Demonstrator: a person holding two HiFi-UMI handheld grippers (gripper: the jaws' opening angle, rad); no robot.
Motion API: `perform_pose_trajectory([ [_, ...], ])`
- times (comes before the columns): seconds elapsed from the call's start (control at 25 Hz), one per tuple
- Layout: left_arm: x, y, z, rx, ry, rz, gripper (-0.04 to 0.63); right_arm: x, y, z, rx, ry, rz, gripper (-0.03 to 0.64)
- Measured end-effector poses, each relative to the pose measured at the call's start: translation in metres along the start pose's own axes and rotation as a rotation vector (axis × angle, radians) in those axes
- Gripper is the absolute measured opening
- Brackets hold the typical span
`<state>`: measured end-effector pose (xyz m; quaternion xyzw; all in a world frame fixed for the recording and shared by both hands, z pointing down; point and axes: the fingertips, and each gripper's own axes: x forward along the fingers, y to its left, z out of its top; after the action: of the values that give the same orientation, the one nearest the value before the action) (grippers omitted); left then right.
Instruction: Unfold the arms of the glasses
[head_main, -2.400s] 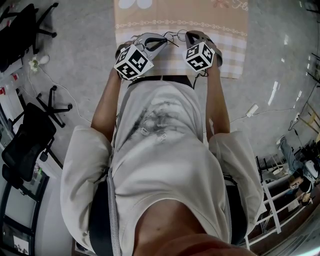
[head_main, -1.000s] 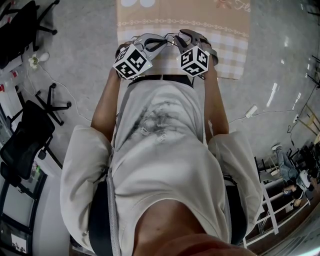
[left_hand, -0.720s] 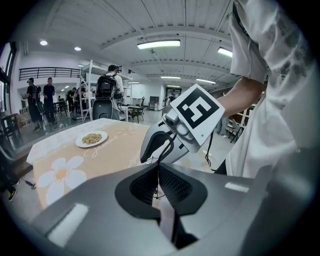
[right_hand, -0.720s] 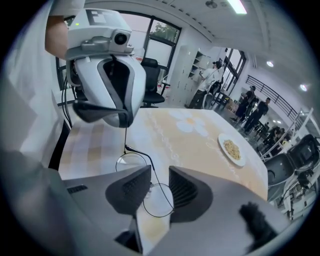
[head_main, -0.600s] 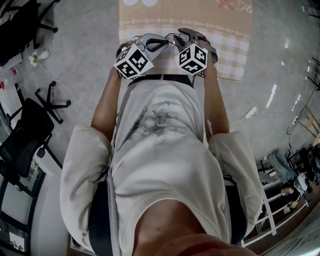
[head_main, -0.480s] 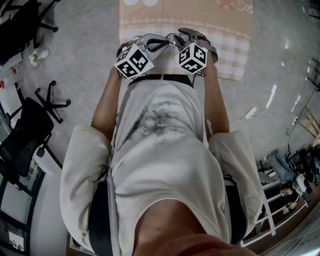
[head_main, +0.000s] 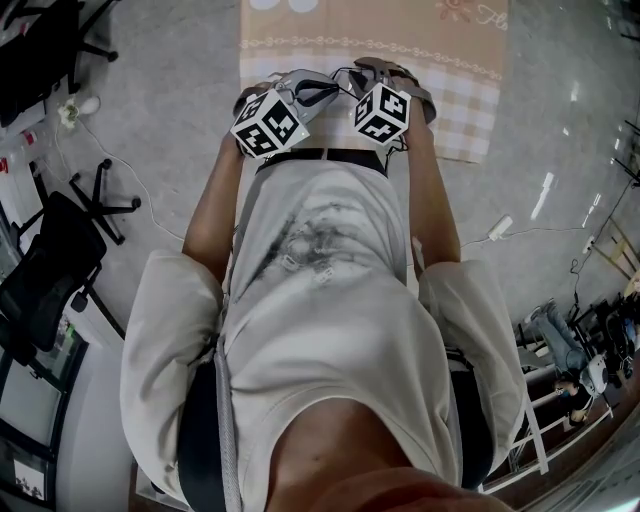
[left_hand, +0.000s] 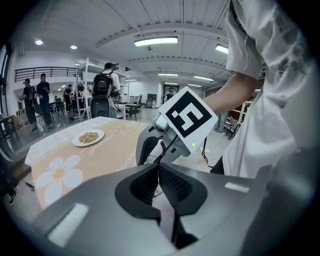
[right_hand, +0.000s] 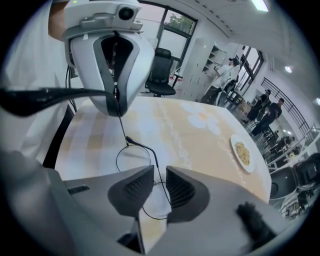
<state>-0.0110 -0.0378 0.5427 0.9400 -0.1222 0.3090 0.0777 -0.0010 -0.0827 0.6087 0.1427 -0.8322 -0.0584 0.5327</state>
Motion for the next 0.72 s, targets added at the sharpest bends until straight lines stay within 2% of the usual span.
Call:
perform_pose_trajectory([
  [0.2, 0.0009, -0.0015, -0.0007, 0.001, 0.004, -0.006, 0.014, 0.0025, -0.0004, -0.0013, 0.009, 0.001, 0.008, 0.051],
  [0.44, -0.0015, 0.0026, -0.0007, -0.001, 0.003, 0.008, 0.014, 0.0018, -0.0022, 0.0, -0.034, 0.012, -0.007, 0.02],
  [0.72, -0.0055, 0.0064, -0.002, -0.008, 0.001, 0.026, 0.014, -0.0013, -0.0027, 0.0028, -0.064, 0.004, -0.024, 0.015],
])
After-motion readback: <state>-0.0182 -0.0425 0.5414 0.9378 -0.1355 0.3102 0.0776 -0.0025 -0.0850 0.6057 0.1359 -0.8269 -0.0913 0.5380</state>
